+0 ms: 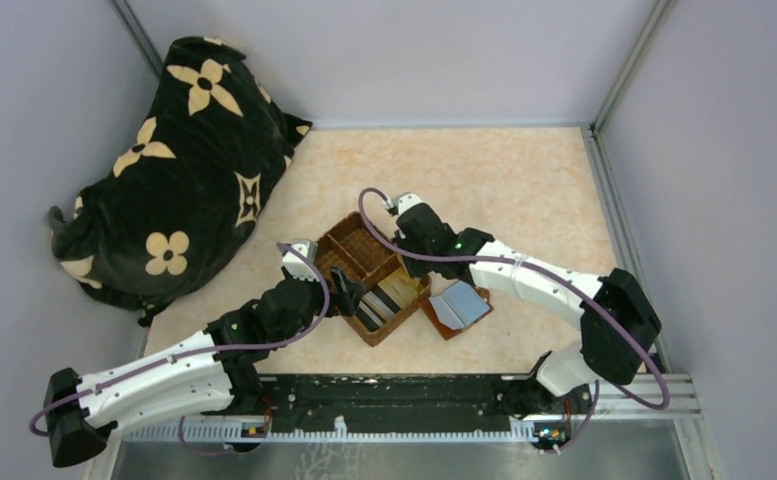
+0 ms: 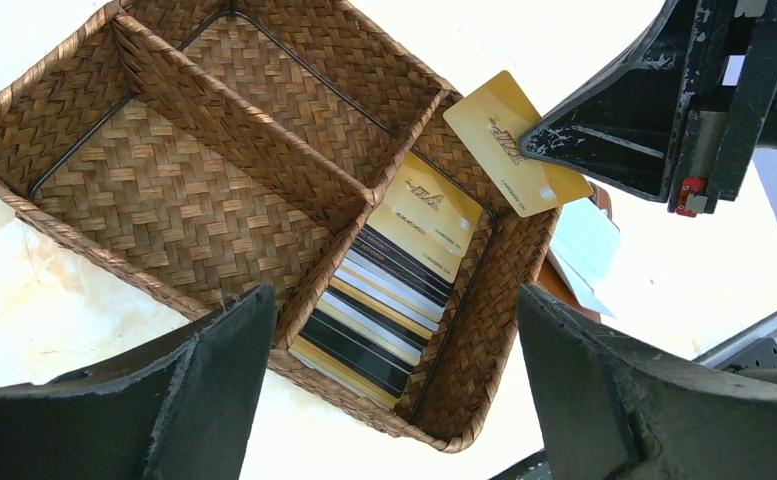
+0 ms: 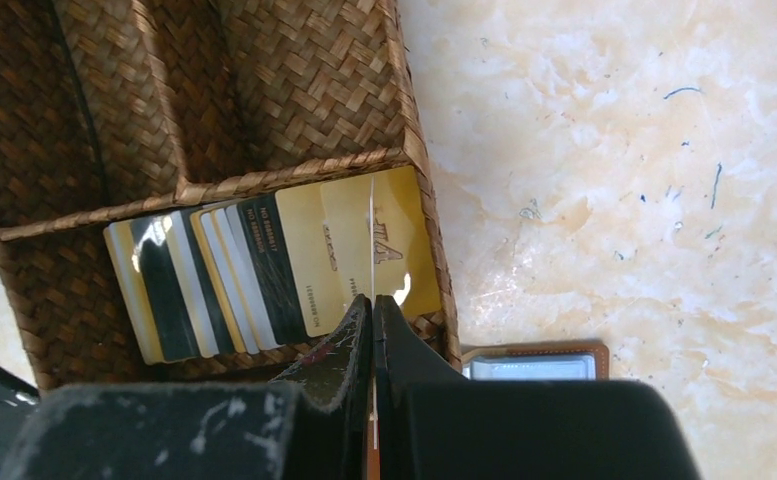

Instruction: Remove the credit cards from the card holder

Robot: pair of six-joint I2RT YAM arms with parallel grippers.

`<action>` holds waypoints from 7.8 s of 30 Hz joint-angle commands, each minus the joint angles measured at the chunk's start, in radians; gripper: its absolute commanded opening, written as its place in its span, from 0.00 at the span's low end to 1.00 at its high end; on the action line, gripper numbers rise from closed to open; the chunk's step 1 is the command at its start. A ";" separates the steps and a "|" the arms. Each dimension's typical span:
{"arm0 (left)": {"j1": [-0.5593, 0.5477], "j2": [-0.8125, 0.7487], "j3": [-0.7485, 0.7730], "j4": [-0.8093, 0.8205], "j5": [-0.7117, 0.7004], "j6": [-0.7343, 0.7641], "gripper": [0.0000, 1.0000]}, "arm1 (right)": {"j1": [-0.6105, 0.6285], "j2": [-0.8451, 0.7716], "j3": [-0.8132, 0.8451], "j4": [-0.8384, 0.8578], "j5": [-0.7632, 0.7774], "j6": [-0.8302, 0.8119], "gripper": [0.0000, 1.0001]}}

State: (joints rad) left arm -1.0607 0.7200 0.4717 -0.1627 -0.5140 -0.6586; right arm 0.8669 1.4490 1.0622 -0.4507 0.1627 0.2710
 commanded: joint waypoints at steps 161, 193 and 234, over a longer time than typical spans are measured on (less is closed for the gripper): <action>-0.272 0.799 0.289 0.190 0.101 -0.542 0.65 | -0.146 -0.622 -0.475 -0.042 0.141 0.225 0.31; -0.101 0.913 0.325 0.349 0.175 -0.317 0.04 | -0.146 -0.615 -0.476 -0.035 0.135 0.211 0.31; -0.083 0.828 0.440 0.302 0.317 -0.035 0.00 | -0.147 -0.528 -0.495 0.059 0.101 0.234 0.00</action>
State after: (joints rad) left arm -1.1519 1.4853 0.8799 0.0742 -0.2405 -0.7349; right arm 0.7235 0.9207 0.5621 -0.4480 0.2642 0.4988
